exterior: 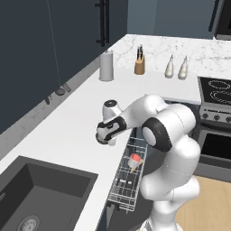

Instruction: Pick up the cup and bowl from the counter, place them in the dishwasher, and close the dishwasher door.

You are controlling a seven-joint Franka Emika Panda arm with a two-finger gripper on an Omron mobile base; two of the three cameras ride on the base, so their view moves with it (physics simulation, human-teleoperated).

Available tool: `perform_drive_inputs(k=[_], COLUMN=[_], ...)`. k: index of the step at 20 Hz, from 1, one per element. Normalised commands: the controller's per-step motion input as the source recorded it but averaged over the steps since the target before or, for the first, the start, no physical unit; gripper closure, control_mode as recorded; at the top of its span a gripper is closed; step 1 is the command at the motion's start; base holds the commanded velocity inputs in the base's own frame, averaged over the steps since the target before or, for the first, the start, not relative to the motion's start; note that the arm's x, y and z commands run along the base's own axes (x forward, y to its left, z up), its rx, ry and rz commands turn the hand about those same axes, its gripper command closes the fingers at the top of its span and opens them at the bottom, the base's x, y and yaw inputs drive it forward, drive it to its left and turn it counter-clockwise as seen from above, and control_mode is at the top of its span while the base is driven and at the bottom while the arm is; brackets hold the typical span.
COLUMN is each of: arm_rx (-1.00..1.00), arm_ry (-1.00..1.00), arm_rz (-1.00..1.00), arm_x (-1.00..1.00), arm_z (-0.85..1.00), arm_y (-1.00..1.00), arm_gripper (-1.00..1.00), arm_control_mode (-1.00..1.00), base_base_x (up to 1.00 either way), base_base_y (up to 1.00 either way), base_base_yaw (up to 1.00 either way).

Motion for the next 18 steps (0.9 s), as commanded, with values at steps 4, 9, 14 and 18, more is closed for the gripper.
perform_drive_inputs(k=[4,9,14,18], arm_rx=[-0.05,-0.01,0.00,0.00], arm_ry=[0.11,0.14,0.07,-0.01], arm_rz=[-0.11,-0.12,-0.03,0.08], arm_x=[0.17,0.01,0.00,-0.32], arm_z=[-0.24,-0.34,-0.45,-0.34], arm_y=[0.34,0.21,0.03,0.09], arm_gripper=[-1.00,-1.00,-1.00,-1.00], arm_control_mode=[-1.00,-1.00,-1.00,-1.00], base_base_x=[0.00,0.00,0.00,0.00], base_base_y=[0.00,0.00,0.00,0.00], base_base_yaw=[0.00,0.00,0.00,0.00])
